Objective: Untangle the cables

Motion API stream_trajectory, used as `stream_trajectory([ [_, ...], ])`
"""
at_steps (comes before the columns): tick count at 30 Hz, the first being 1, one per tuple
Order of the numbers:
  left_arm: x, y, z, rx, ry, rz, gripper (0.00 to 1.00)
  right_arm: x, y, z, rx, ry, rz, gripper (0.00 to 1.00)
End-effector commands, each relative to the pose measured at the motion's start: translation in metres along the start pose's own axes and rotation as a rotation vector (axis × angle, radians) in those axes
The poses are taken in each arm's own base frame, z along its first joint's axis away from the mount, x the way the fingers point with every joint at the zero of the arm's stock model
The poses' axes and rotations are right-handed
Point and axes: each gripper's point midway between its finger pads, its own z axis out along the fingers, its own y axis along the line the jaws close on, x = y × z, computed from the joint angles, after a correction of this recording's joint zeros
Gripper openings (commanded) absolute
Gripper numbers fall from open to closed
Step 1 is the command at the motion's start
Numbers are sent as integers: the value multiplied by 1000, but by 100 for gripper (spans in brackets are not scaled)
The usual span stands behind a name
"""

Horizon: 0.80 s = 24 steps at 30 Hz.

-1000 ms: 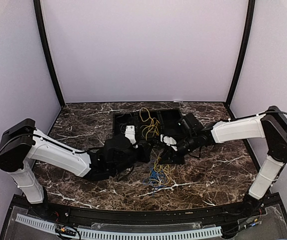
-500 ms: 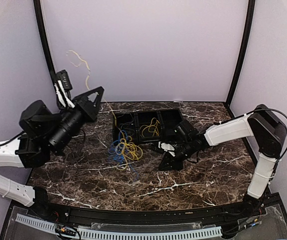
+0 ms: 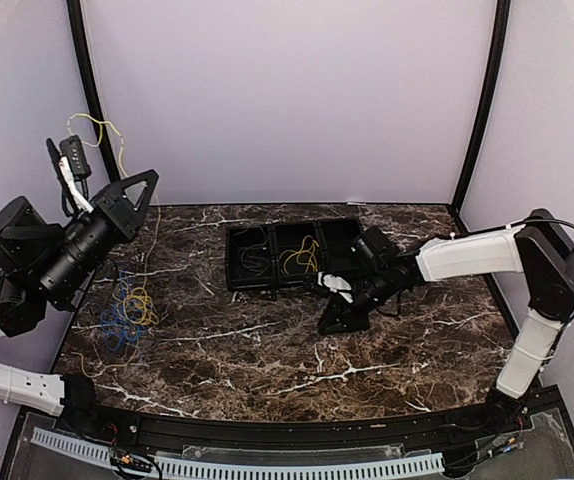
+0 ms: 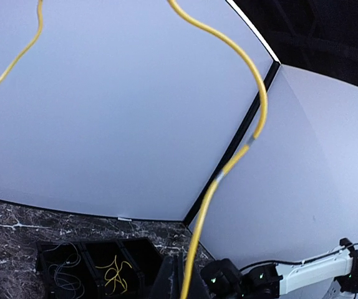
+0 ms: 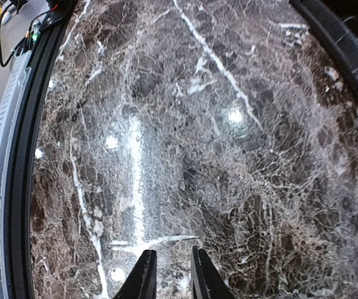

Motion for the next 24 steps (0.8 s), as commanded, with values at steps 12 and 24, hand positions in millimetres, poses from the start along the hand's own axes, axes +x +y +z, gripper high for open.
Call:
stream_trajectory([
  [12, 86, -73, 34, 293, 237, 71, 0, -82, 29, -96, 135, -210, -222, 48],
  [24, 228, 23, 21, -7, 422, -55, 0, -81, 16, -50, 28, -180, -183, 55],
])
